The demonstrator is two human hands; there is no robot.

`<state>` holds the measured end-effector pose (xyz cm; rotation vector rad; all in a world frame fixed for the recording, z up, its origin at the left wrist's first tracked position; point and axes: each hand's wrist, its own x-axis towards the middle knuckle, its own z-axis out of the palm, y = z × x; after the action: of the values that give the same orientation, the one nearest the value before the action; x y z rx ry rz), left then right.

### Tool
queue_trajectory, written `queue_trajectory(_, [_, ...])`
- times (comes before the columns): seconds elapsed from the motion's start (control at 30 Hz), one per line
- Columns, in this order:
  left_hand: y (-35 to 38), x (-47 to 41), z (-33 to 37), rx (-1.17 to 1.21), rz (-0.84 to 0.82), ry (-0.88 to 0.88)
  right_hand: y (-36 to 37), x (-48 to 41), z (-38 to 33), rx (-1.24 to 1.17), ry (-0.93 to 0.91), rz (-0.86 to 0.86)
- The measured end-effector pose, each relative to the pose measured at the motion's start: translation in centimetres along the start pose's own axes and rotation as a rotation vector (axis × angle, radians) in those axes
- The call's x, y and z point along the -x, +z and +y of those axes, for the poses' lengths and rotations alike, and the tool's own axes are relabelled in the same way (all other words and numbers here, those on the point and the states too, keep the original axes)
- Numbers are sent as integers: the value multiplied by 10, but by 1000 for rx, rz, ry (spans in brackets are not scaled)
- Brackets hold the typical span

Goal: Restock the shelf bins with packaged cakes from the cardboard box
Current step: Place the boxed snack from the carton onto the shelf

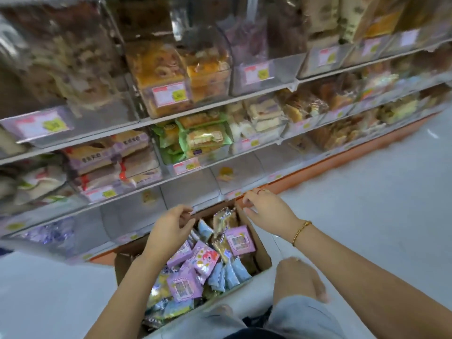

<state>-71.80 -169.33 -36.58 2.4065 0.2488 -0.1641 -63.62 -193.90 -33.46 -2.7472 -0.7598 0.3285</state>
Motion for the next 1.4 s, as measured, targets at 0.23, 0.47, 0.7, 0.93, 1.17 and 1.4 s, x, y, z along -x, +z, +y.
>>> queue_trajectory(0.23, [45, -20, -21, 94, 102, -284, 35, -72, 49, 67, -155, -192])
queue_trajectory(0.47, [111, -24, -57, 153, 202, -599, 101, -126, 90, 143, -340, -375])
queue_trajectory(0.7, [188, -13, -141, 163, 227, -790, 217, -168, 94, 186, -546, -536])
queue_trajectory(0.93, [274, -9, -269, 279, 240, -1040, 362, -208, 64, 307, -804, -504])
queue_trajectory(1.17, [349, -19, -353, 769, 182, -1399, 498, -237, 53, 120, -671, -530])
queue_trajectory(1.4, [391, -49, -378, 634, 74, -1293, 560, -245, 29, -536, -72, -670])
